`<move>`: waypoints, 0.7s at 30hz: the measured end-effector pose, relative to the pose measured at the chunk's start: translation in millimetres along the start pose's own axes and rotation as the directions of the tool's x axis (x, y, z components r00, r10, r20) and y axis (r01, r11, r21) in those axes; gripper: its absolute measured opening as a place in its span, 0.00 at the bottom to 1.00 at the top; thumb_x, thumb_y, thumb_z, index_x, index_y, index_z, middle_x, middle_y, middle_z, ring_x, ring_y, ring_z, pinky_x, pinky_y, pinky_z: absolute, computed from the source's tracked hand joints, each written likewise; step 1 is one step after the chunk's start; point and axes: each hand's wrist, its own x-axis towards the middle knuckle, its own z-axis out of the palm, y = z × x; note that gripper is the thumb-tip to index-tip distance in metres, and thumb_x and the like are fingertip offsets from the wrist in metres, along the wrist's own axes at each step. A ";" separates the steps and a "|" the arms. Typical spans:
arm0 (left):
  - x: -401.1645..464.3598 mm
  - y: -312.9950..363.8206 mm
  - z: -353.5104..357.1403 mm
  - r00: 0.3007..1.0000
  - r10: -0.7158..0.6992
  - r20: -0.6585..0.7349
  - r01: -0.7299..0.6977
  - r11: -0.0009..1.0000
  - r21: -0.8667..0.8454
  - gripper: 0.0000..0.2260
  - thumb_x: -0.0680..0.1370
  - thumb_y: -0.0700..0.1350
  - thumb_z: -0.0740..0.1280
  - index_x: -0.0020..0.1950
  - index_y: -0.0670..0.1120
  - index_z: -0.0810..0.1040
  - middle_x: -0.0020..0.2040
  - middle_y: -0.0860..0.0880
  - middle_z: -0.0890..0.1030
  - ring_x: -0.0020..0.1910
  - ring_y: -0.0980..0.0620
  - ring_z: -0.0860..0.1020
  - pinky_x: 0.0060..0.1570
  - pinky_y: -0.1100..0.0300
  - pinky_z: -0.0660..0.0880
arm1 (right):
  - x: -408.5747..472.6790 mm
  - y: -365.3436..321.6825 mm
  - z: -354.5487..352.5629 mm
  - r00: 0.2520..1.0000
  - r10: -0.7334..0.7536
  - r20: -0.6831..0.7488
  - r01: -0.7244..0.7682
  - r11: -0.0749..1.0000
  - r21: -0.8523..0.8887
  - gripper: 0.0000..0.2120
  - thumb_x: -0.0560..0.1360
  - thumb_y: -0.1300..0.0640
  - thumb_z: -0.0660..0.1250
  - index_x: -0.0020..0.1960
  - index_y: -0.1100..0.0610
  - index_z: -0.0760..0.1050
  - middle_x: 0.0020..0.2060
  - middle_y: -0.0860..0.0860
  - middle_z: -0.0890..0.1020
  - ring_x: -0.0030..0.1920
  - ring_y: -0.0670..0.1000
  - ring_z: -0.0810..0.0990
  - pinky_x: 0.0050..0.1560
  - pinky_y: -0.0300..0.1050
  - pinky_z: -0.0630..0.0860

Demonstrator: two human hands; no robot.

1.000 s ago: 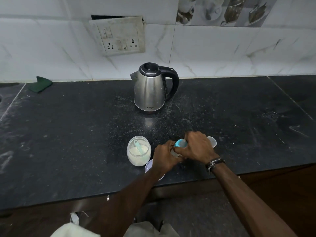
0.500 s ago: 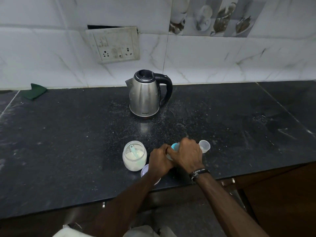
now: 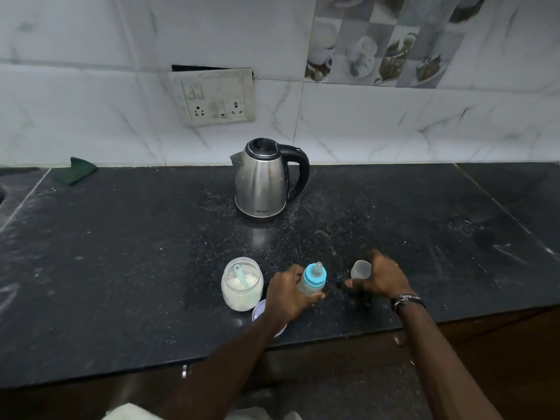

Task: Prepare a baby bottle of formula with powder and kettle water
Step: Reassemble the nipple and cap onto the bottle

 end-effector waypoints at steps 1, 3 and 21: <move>-0.2 -0.5 0.3 1.000 -0.004 0.002 0.004 1.000 0.000 0.29 0.57 0.65 0.78 0.51 0.50 0.79 0.48 0.54 0.87 0.47 0.57 0.84 0.48 0.49 0.82 | 0.5 1.8 5.6 1.000 0.011 0.006 -0.011 1.000 -0.015 0.41 0.60 0.40 0.81 0.64 0.58 0.69 0.61 0.57 0.78 0.60 0.60 0.78 0.56 0.55 0.77; -0.2 -1.2 0.5 1.000 -0.005 0.006 0.005 1.000 0.004 0.29 0.58 0.65 0.78 0.52 0.51 0.79 0.49 0.54 0.87 0.47 0.58 0.84 0.49 0.50 0.82 | 0.1 2.3 17.2 1.000 0.022 -0.015 -0.022 1.000 -0.018 0.35 0.64 0.43 0.80 0.63 0.57 0.69 0.61 0.58 0.78 0.60 0.60 0.77 0.56 0.55 0.76; 0.2 -0.9 -0.6 1.000 0.026 0.009 -0.026 1.000 0.014 0.31 0.60 0.65 0.78 0.55 0.49 0.79 0.53 0.52 0.87 0.51 0.57 0.84 0.52 0.51 0.82 | -32.4 -49.9 -40.1 0.932 -0.326 -0.157 0.353 0.915 0.198 0.39 0.67 0.47 0.79 0.73 0.53 0.68 0.54 0.46 0.79 0.51 0.50 0.81 0.52 0.46 0.78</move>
